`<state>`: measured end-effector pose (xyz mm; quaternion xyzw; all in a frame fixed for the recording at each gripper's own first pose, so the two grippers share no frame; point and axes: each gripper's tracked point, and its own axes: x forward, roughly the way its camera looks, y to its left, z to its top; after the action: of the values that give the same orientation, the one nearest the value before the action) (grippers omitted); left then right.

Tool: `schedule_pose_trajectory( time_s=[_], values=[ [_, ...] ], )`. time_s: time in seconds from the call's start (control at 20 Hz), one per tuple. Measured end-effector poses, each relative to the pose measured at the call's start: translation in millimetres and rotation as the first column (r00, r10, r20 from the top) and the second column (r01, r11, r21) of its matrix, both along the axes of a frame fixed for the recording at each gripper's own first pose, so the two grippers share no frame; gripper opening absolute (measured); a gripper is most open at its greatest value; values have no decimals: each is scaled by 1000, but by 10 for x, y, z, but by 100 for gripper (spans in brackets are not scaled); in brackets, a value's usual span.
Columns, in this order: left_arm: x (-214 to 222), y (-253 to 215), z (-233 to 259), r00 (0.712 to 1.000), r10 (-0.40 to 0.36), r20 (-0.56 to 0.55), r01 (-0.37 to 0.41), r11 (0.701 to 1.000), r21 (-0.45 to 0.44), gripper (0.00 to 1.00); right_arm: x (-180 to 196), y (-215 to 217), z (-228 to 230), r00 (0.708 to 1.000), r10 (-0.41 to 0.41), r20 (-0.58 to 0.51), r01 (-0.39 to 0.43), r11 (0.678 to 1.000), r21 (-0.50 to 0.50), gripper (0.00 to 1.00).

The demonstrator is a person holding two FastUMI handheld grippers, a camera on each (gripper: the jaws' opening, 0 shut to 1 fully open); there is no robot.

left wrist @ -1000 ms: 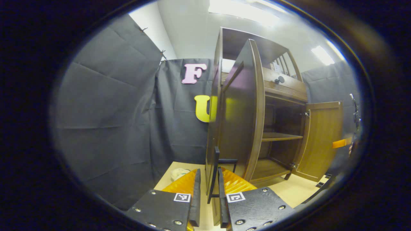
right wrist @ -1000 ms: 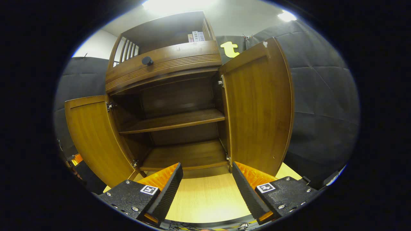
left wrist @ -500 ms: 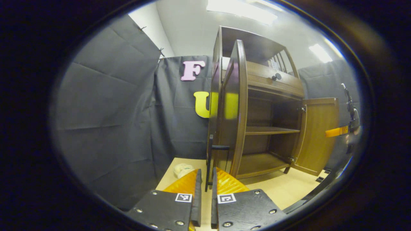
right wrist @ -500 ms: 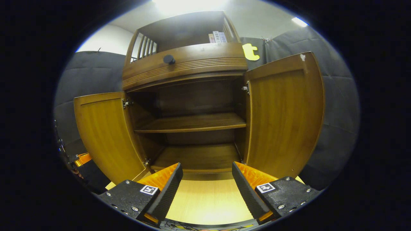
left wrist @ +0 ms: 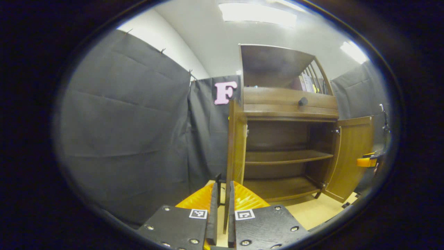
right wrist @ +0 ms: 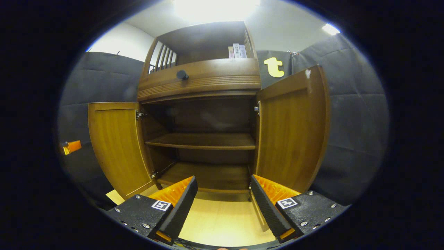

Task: Open the right door of the double-door shoe cabinet with the right hand, and open the left door with the left hand.

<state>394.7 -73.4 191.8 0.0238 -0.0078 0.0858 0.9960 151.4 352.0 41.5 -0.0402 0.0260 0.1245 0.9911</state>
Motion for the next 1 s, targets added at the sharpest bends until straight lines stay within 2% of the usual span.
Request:
schedule_pose_trajectory(
  time_s=[0.05,0.1,0.15,0.2,0.25,0.3,0.35,0.4,0.5,0.7,1.0],
  values=[
    [14,-201,108,1000,-1,16,1,1000,6,32,-25,-60,75,999,7,33,-6,1000,-17,91],
    [10,-386,168,1000,-1,28,1,1000,9,41,-59,-85,148,997,21,68,-19,999,-37,95],
    [11,-554,197,999,5,34,-5,1000,7,51,-95,-117,199,995,36,98,-31,998,-54,91],
    [1,-686,184,999,16,36,-16,1000,4,61,-103,-156,200,991,52,121,-44,997,-63,91],
    [-19,-817,179,999,30,41,-30,1000,-1,70,-126,-157,200,988,68,136,-60,996,-64,95],
    [-51,-922,155,998,42,45,-41,999,-17,80,-132,-148,164,987,82,137,-74,995,-64,91],
    [-82,-1043,89,999,36,41,-34,999,-42,90,-127,-154,104,988,96,120,-89,994,-62,95],
    [-124,-1154,36,999,21,38,-19,998,-65,99,-134,-160,57,989,110,98,-105,993,-53,92],
    [-246,-1262,-60,1000,13,27,-11,996,-84,100,-164,-203,21,990,124,73,-122,992,-20,95],
    [-457,-1241,-157,999,33,-4,-33,997,-74,99,-150,-258,-61,993,111,38,-112,993,20,95],
    [-553,-1288,-60,999,38,17,-36,997,-62,99,-253,-484,-68,996,87,15,-88,994,60,96]
  ],
)
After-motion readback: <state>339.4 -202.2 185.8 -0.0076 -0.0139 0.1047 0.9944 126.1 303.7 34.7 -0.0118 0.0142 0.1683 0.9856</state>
